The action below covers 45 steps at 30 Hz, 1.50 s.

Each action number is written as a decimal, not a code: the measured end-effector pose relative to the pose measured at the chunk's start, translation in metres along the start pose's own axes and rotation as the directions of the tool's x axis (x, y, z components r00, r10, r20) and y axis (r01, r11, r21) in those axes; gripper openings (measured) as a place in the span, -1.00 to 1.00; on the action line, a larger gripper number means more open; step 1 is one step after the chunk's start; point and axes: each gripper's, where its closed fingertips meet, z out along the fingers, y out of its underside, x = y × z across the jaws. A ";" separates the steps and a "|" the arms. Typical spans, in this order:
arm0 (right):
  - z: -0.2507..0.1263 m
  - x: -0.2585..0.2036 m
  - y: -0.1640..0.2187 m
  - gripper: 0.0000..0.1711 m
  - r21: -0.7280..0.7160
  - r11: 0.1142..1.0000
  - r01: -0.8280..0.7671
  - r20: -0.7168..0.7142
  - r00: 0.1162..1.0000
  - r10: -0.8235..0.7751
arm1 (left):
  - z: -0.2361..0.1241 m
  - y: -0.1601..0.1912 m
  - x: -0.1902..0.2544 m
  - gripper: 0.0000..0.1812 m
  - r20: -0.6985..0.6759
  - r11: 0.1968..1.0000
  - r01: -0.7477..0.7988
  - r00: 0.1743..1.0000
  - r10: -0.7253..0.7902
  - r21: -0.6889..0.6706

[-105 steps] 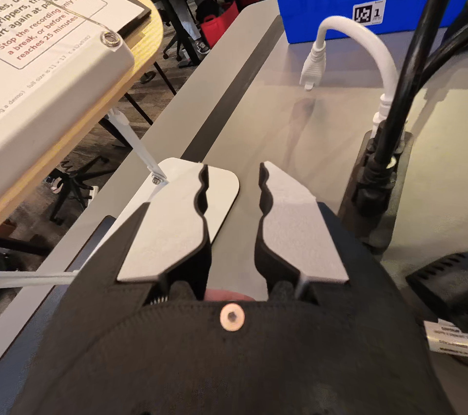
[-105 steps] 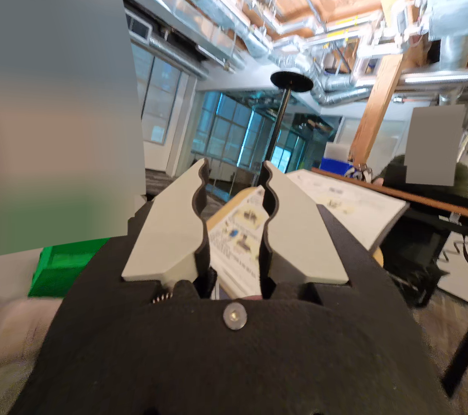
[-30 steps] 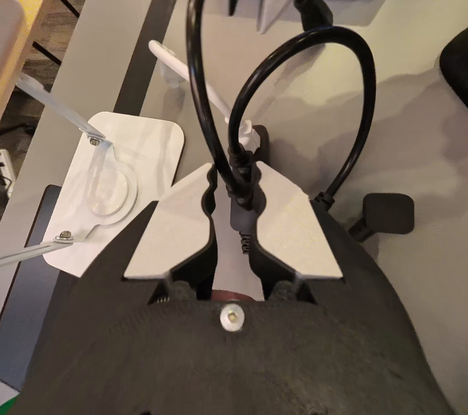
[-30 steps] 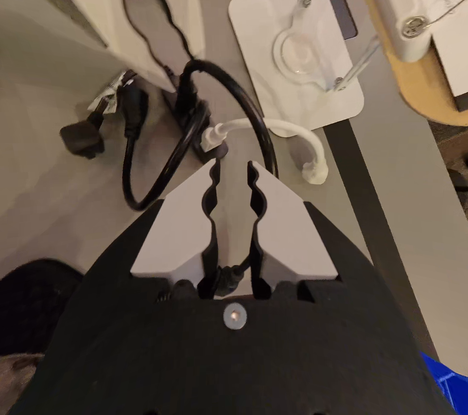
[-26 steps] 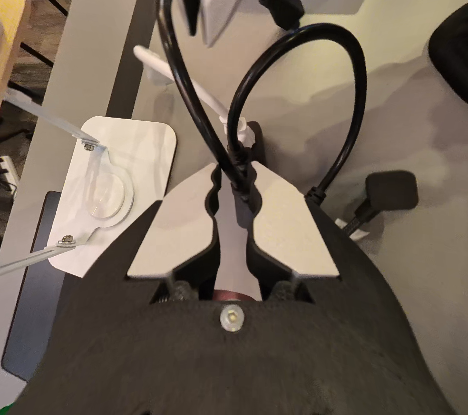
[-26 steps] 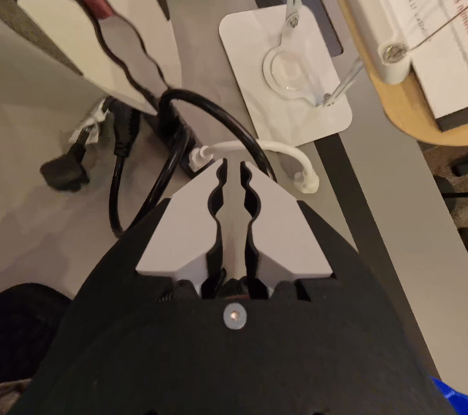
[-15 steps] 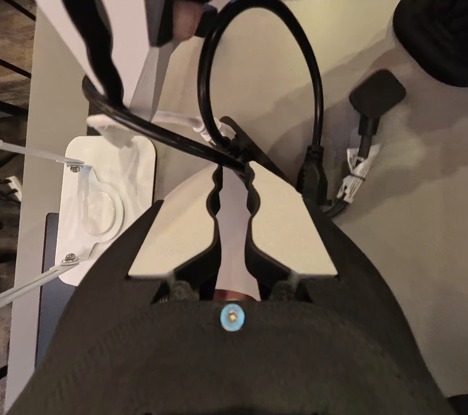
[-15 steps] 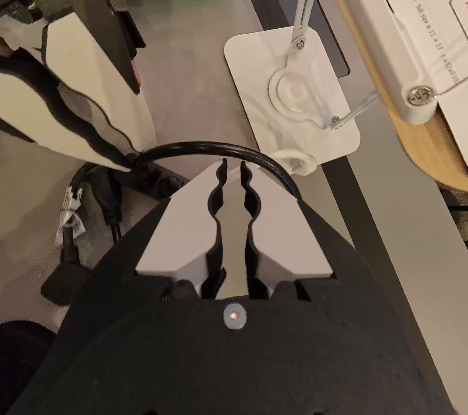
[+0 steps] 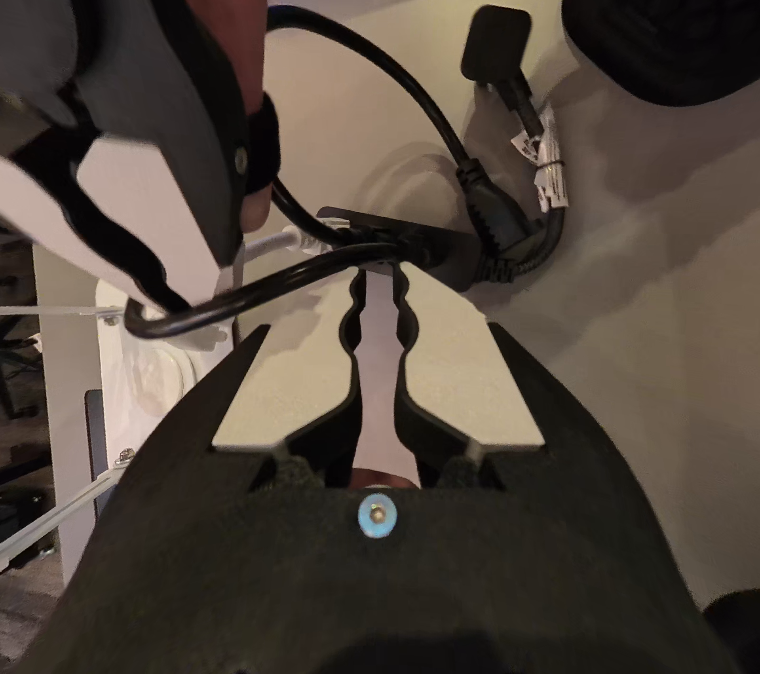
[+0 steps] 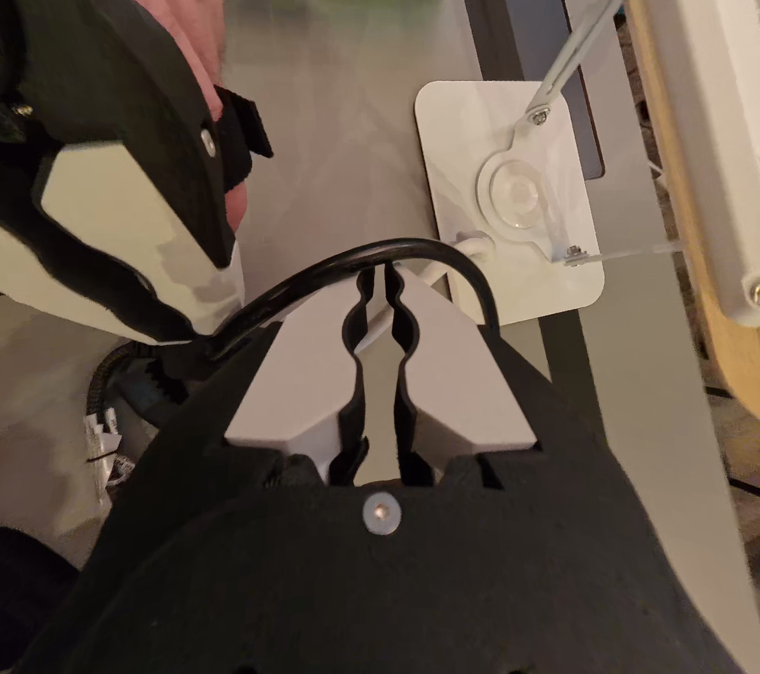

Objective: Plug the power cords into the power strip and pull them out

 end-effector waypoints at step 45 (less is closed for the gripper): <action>-0.029 -0.048 0.050 -0.59 -0.108 0.994 0.025 0.305 0.952 0.009 | 0.046 -0.008 -0.055 -0.85 -0.189 0.708 0.404 0.911 -0.366 0.579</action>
